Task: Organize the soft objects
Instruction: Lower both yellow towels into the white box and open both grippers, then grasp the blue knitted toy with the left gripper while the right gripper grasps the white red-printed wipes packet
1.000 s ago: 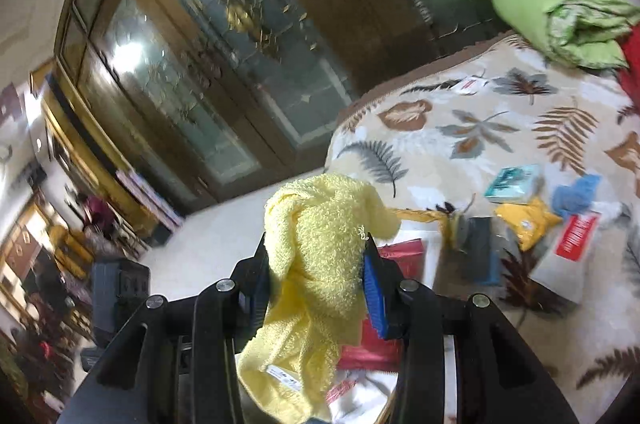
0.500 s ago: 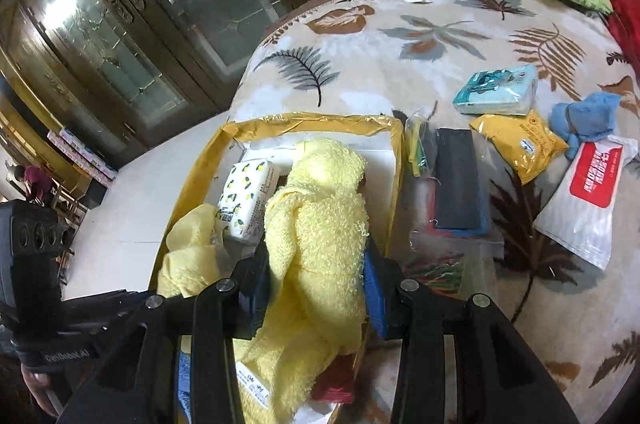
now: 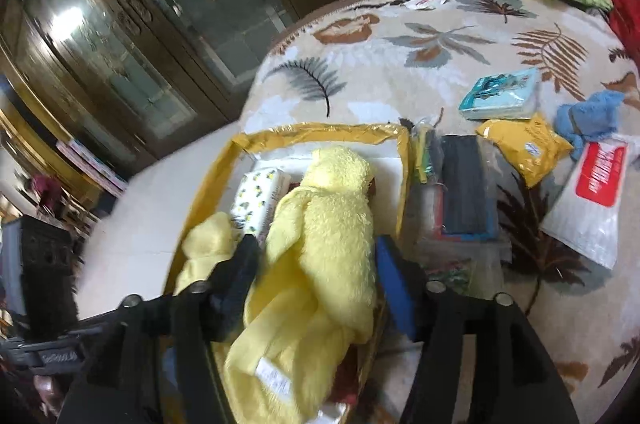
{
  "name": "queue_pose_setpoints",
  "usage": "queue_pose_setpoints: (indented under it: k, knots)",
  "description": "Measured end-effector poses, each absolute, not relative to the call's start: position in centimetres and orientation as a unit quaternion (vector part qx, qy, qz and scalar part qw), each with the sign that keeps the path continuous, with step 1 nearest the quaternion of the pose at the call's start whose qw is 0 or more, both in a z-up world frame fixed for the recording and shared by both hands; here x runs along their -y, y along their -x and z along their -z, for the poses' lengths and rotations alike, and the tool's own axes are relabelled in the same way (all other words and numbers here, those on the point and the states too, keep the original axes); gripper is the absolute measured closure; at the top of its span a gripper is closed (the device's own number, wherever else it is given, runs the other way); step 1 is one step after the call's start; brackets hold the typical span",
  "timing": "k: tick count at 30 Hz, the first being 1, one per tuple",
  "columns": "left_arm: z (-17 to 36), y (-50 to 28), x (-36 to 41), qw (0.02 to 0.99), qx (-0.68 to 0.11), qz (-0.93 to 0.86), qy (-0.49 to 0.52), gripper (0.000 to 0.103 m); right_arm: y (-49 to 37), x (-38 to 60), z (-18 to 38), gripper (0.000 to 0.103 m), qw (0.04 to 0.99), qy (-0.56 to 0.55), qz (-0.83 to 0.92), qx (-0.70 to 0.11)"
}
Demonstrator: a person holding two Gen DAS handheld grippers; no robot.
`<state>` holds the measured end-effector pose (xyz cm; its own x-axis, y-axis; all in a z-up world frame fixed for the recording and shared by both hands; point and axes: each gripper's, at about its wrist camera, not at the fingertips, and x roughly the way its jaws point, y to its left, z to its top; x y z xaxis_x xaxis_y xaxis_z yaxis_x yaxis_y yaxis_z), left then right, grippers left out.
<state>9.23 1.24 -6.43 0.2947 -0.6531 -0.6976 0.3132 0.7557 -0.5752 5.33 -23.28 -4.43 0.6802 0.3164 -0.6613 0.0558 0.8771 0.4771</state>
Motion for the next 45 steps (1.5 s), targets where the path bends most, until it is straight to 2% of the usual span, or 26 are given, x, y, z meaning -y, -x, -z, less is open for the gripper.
queue_pose_setpoints:
  k: [6,11,17,27,40,45]
  knots:
    - [4.6,-7.1,-1.8,0.831,-0.458,0.275,0.154,0.043,-1.1,24.6,3.1,0.038,0.891,-0.247,-0.086,-0.371]
    - [3.2,-5.0,1.3,0.845,-0.452,0.263,0.114,0.043,2.5,26.9,4.1,0.038,0.884,-0.272,-0.076,-0.373]
    - [2.0,-2.8,7.8,0.827,-0.461,0.315,0.064,0.043,5.3,31.6,4.8,0.038,0.877,-0.301,-0.051,-0.372]
    - [3.6,-1.5,16.4,0.793,-0.497,0.351,0.027,0.043,7.0,38.3,6.3,0.038,0.857,-0.373,-0.006,-0.355]
    - [4.5,-5.8,19.6,0.766,-0.528,0.355,0.094,0.043,4.1,42.3,8.4,0.039,0.837,-0.404,0.022,-0.369]
    - [4.1,-9.9,23.2,0.75,-0.549,0.355,0.103,0.043,3.6,41.9,9.9,0.047,0.825,-0.411,0.02,-0.387]
